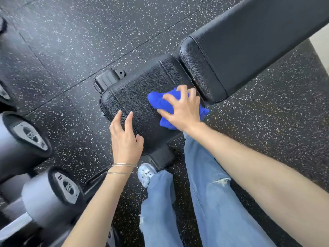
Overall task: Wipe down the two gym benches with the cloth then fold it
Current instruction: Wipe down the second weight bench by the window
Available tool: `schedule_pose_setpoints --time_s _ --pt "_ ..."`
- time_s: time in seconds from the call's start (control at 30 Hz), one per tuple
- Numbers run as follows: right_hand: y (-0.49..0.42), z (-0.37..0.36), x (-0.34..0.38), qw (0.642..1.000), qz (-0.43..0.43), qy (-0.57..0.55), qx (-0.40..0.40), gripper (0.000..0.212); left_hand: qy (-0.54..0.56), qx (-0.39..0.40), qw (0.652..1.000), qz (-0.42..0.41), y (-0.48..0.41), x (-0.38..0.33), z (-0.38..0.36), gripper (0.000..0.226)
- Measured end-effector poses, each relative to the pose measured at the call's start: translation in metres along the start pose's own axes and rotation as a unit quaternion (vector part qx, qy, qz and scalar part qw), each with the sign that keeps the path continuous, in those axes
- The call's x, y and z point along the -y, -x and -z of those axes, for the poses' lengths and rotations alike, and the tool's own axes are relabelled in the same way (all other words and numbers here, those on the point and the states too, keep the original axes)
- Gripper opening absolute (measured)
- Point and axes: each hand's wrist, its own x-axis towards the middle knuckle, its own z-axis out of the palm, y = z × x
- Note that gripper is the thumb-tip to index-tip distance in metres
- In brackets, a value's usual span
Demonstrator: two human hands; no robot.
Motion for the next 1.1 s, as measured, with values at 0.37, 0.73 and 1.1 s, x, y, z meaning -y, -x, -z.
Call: schedule_pose_setpoints --time_s 0.37,0.73,1.1 --pt "-0.044 0.026 -0.062 0.950 0.239 0.198 0.016 0.047 -0.043 0.003 0.999 -0.001 -0.033 -0.040 -0.005 0.065" --pt "-0.005 0.011 -0.067 0.993 0.092 0.056 0.040 0.042 -0.047 0.019 0.998 -0.049 -0.069 -0.100 -0.025 0.061" --pt "-0.095 0.061 -0.221 0.966 0.201 0.160 -0.033 0.040 -0.079 0.041 0.992 -0.090 -0.112 -0.146 -0.043 0.059"
